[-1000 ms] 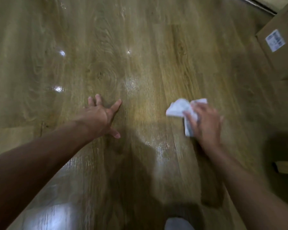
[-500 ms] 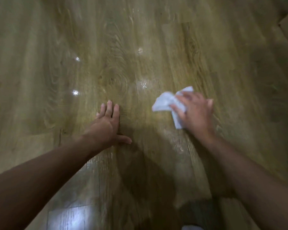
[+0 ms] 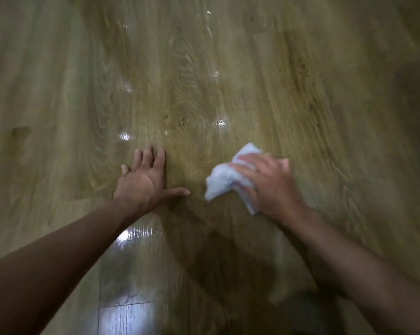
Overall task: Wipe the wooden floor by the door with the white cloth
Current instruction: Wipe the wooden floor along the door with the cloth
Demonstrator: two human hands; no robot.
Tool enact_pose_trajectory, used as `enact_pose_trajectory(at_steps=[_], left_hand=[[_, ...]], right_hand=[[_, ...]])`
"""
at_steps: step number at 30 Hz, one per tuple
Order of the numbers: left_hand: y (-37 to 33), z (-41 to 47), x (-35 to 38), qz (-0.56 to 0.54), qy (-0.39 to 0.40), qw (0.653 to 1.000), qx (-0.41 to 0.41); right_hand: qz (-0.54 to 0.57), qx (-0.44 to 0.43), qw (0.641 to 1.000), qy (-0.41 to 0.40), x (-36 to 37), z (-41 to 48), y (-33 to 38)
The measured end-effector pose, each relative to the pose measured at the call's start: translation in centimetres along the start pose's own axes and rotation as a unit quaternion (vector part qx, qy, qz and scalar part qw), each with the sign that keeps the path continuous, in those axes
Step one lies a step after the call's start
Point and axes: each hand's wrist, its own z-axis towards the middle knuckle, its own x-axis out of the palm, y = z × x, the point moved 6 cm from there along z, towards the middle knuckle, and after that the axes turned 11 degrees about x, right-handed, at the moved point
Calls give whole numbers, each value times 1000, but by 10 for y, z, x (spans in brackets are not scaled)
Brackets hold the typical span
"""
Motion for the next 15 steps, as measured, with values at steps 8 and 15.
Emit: enact_pose_trajectory(at_steps=[8, 15], left_hand=[[21, -1, -16, -67, -28, 996, 41], [48, -5, -7, 11, 86, 995, 52]], right_hand=[[21, 181, 983, 7, 39, 125, 60], [-16, -98, 995, 31, 25, 15, 73]])
